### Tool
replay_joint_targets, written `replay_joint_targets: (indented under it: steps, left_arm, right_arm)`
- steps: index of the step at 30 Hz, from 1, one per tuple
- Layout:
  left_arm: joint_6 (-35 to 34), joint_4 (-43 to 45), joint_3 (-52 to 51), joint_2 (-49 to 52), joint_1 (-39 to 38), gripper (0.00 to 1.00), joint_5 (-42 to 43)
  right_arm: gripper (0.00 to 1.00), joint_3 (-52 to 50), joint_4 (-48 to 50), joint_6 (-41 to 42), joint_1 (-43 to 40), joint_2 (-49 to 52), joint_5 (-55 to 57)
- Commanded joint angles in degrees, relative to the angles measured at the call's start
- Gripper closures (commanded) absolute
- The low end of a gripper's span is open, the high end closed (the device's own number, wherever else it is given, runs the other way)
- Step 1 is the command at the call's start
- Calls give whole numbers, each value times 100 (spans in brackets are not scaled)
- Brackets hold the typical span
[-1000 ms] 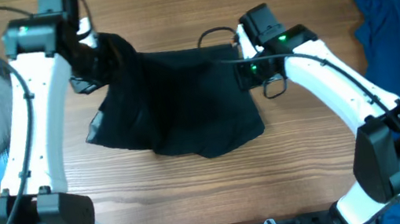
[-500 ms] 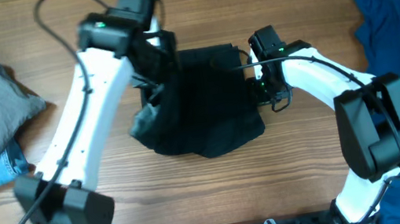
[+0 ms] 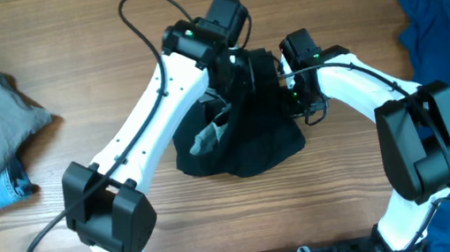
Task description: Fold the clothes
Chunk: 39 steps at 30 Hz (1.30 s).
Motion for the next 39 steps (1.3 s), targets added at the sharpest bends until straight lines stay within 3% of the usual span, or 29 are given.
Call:
replay_joint_targets:
  steps: [1, 4, 8, 10, 21, 24, 30, 39]
  left_arm:
    - [-96, 129, 138, 15, -81, 96, 52]
    - [-96, 133, 138, 15, -81, 91, 59]
    - [-90, 223, 138, 15, -83, 50, 188]
    - [0, 315, 138, 13, -63, 43, 181]
    - [450, 1615, 138, 52, 946, 42, -442]
    - [472, 2083, 138, 216, 1268, 42, -525]
    - [472, 2465, 138, 787, 1631, 42, -522]
    - [474, 2485, 138, 1687, 1755, 40, -516]
  right_arm:
    - [91, -33, 42, 28, 11, 146, -87]
    - [91, -33, 37, 42, 11, 146, -90]
    - [94, -33, 11, 48, 11, 146, -245]
    - [96, -13, -63, 46, 7, 140, -271]
    - [95, 1593, -1515, -153, -590, -763, 326]
    - [95, 1937, -1635, -614, -568, -1095, -442]
    - [95, 1878, -1655, -1392, -332, -1248, -3217]
    - [95, 1047, -1696, -1276, 404, -1178, -3327]
